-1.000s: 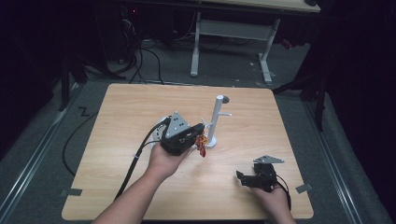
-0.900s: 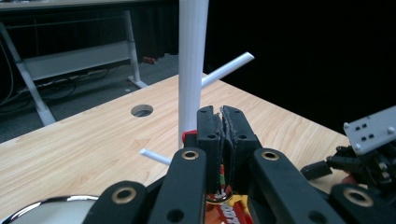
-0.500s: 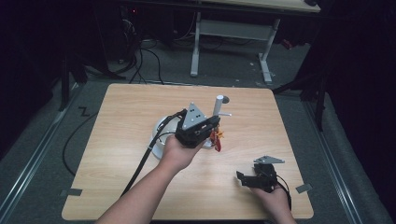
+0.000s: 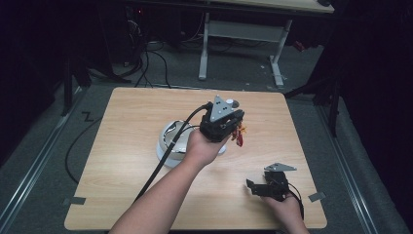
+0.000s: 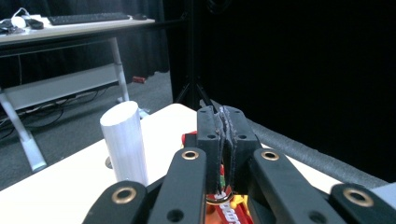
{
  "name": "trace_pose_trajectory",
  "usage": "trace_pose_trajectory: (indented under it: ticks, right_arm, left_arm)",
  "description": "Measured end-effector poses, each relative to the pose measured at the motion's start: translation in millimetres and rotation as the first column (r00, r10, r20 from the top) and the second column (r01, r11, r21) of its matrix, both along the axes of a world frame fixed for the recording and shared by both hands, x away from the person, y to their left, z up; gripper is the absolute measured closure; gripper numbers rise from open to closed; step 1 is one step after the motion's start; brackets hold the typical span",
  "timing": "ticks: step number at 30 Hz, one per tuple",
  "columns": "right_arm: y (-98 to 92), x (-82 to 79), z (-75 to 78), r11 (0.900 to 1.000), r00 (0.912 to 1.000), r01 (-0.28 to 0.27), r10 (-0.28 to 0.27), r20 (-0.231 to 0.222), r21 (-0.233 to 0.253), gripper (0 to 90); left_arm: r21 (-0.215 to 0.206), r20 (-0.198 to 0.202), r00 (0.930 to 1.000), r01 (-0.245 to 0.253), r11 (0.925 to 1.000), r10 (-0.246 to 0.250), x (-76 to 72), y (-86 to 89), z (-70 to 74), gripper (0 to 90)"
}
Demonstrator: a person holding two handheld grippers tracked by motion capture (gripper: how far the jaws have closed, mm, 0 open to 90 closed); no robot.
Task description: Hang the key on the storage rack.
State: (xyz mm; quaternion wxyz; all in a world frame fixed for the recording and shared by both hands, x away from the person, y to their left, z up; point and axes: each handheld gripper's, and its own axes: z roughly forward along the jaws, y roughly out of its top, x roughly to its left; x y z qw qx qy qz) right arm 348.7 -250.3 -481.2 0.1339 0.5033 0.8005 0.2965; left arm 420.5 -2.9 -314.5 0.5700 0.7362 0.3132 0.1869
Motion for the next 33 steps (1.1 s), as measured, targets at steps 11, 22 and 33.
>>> trace_pose_trajectory:
  ticks: [11,22,33]
  right_arm:
    - [-0.3,-0.2,-0.2,1.0,1.0,-0.001,0.001,0.004,-0.004,15.1]
    - [0.5,-0.3,-0.4,1.0,1.0,-0.008,0.008,0.004,-0.003,15.0]
    - [0.5,-0.7,-0.3,1.0,0.9999,-0.014,0.014,0.004,-0.004,15.1]
  left_arm:
    - [0.017,-0.012,0.9999,-0.011,0.9998,0.011,7.8,-7.8,-5.7,86.6]
    - [0.029,-0.028,0.9996,-0.009,0.9995,0.01,9.0,-8.8,-4.2,86.5]
    - [0.058,-0.016,0.9993,-0.033,0.9978,0.034,7.7,-19.4,0.5,86.4]
